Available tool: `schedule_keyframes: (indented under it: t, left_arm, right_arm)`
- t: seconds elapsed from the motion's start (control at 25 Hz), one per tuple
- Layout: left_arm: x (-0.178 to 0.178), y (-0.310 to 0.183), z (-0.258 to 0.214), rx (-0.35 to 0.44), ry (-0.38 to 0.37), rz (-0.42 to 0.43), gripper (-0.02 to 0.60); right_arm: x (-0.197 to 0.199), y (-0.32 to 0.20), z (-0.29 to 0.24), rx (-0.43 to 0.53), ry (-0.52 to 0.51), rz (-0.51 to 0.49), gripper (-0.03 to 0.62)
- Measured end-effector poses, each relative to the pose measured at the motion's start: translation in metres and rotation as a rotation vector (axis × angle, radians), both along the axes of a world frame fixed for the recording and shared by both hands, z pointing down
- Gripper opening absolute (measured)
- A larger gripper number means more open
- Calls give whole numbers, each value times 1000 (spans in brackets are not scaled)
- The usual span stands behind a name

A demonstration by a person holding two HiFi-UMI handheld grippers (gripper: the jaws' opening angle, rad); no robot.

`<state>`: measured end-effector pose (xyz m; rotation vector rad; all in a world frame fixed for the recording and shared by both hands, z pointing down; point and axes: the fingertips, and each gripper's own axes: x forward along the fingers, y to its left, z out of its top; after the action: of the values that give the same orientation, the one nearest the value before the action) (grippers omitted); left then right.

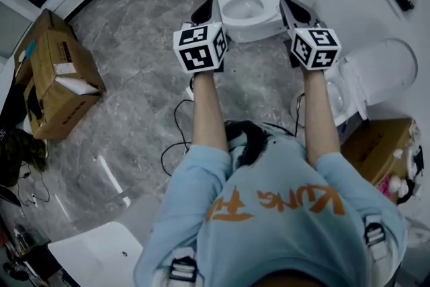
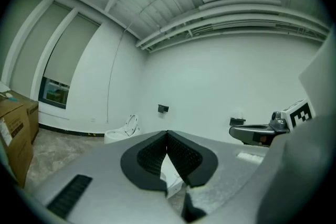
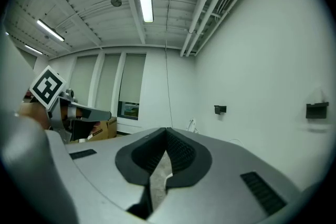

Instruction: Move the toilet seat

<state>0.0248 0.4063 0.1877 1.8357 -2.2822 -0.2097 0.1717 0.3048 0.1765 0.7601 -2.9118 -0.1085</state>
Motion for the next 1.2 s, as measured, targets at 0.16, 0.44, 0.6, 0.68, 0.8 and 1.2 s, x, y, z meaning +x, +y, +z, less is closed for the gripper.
schedule_keyframes:
  t: [0.16,0.44,0.6,0.68,0.8,1.2]
  left_arm:
    - [11,-17,4,-14,20,36,-6]
    - [34,-51,10,-30,36,89,-6]
    - [42,-76,9,-37,16,115,-6]
    - [37,-83,9,-37,4,108,-6]
    - [23,-92,12,-33,-16,98,-6]
    - [-40,-178,24,-48,-48,49,-6]
  right_arm:
    - [11,-6,14,-19,47,-3,-2]
    - [29,-24,24,-65,55,16,-2]
    - [36,-50,21,-80,28,33,-2]
    - [32,-60,27,-98,16,27,-2]
    - [17,-78,32,-121,-26,28,-2]
    - [-71,-172,12,-108,-112,-38,-2]
